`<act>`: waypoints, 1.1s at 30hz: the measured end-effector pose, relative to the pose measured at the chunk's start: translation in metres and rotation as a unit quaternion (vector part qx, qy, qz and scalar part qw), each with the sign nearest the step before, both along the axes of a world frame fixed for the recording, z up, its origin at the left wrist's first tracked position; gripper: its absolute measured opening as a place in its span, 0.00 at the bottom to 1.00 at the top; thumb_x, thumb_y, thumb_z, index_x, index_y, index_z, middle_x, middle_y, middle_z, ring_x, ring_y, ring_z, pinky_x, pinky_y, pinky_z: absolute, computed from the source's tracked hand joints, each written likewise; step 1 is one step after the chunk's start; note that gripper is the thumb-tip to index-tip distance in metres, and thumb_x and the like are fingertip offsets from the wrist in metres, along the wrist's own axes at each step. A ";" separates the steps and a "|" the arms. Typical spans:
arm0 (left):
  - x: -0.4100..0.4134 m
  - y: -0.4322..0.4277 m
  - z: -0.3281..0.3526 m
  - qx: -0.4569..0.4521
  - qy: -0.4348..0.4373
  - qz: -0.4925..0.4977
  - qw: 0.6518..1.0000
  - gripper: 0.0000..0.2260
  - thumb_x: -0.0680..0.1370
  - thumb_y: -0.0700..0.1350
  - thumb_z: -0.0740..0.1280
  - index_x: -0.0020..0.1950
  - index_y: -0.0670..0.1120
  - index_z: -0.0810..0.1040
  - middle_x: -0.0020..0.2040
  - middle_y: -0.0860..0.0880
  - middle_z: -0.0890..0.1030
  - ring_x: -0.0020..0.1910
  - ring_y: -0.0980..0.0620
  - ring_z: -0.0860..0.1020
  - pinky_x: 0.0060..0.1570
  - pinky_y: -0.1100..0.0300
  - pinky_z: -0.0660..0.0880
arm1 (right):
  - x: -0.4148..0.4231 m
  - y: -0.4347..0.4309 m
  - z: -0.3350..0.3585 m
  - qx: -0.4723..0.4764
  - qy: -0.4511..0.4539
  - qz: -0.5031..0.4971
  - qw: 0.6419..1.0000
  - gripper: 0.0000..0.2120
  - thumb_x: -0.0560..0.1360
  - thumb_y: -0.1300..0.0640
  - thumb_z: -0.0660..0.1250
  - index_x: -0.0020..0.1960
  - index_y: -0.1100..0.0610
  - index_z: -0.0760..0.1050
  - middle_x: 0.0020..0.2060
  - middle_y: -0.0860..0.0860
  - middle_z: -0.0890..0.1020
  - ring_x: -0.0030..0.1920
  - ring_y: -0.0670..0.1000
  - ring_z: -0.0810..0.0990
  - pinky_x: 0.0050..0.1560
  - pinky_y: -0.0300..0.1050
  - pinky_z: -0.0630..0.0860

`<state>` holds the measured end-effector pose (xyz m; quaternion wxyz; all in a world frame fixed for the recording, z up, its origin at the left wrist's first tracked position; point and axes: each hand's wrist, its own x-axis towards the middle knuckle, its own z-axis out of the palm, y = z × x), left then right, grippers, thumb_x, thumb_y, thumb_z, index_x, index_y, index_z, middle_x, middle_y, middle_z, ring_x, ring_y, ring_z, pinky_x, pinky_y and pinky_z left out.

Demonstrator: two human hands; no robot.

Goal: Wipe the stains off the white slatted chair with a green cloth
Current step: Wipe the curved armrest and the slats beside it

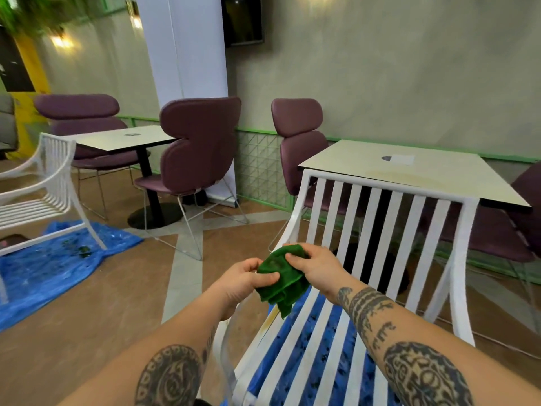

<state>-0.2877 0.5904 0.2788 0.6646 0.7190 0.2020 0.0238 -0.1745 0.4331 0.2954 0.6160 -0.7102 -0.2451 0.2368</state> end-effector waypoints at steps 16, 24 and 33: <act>0.015 -0.021 0.018 -0.338 -0.030 0.132 0.931 0.24 0.81 0.59 0.64 0.61 0.39 0.77 0.52 0.36 0.85 0.51 0.38 0.84 0.42 0.47 0.81 | -0.019 0.006 -0.002 -0.126 -0.272 0.069 0.951 0.22 0.75 0.51 0.73 0.68 0.43 0.77 0.60 0.42 0.82 0.59 0.42 0.79 0.63 0.40 0.76; 0.016 0.009 -0.011 -0.242 -0.042 0.178 0.953 0.10 0.82 0.43 0.66 0.62 0.43 0.77 0.56 0.39 0.83 0.56 0.40 0.82 0.52 0.46 0.80 | -0.005 0.028 -0.024 -0.072 -0.197 -0.069 0.975 0.26 0.76 0.44 0.71 0.72 0.46 0.71 0.63 0.41 0.73 0.63 0.43 0.72 0.63 0.43 0.75; 0.016 0.055 -0.035 -0.129 -0.086 0.201 0.967 0.12 0.80 0.46 0.69 0.64 0.53 0.79 0.59 0.51 0.82 0.53 0.53 0.77 0.49 0.55 0.71 | 0.010 0.074 -0.044 0.071 0.092 -0.044 0.992 0.11 0.76 0.58 0.75 0.56 0.56 0.79 0.54 0.57 0.85 0.53 0.57 0.85 0.56 0.59 0.82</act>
